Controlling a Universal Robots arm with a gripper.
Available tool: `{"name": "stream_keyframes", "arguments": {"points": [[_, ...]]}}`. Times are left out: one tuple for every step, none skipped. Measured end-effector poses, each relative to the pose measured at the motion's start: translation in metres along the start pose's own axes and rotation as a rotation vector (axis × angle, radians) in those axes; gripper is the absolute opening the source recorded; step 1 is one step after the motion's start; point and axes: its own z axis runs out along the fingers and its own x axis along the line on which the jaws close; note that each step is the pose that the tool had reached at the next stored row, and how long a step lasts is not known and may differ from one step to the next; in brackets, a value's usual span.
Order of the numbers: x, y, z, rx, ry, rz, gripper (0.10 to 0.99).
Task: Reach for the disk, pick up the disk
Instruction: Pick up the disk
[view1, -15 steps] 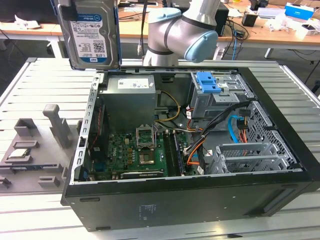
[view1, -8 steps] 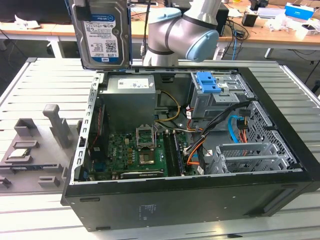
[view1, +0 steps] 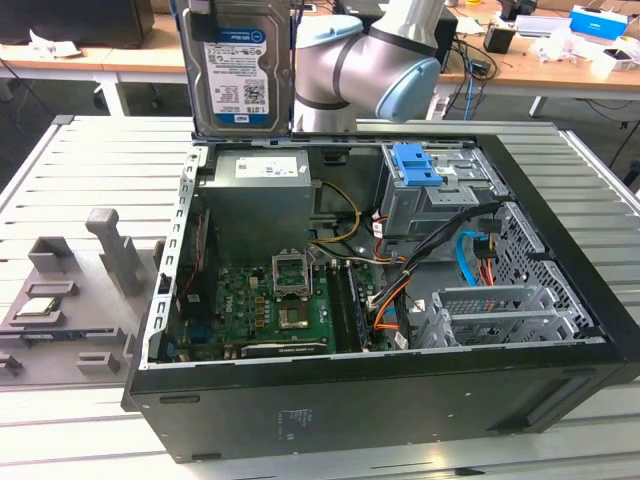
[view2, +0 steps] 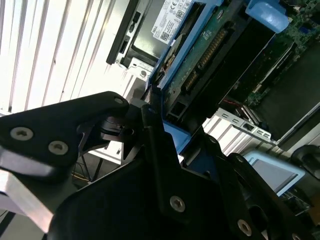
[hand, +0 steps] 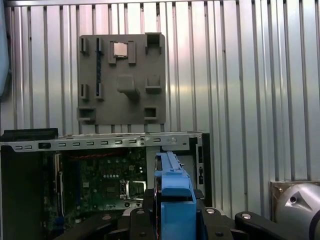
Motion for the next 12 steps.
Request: {"name": "stream_keyframes", "arguments": {"points": [[-0.0003,-0.003,-0.0001,0.0,0.0,0.0,0.369],[-0.0008,-0.0084,-0.0003,0.0,0.0,0.0,0.369],[-0.0012,-0.0131,-0.0005,0.0,0.0,0.0,0.369],[-0.0014,-0.0156,-0.0006,0.0,-0.0001,0.0,0.369],[-0.0017,-0.0186,-0.0007,0.0,-0.0001,0.0,0.369],[-0.0021,-0.0238,-0.0009,0.0,0.0,0.0,0.369],[-0.0025,-0.0287,-0.0011,0.0,-0.0001,0.0,0.369],[-0.0027,-0.0311,-0.0012,0.0,0.0,0.0,0.369],[-0.0029,-0.0347,-0.0013,0.0,0.0,-0.001,0.369],[-0.0032,-0.0382,-0.0015,0.0,0.0,0.0,0.369],[-0.0033,-0.0407,-0.0016,0.0,0.0,0.0,0.369],[-0.0036,-0.0445,-0.0017,0.0,0.0,0.0,0.369]]}}
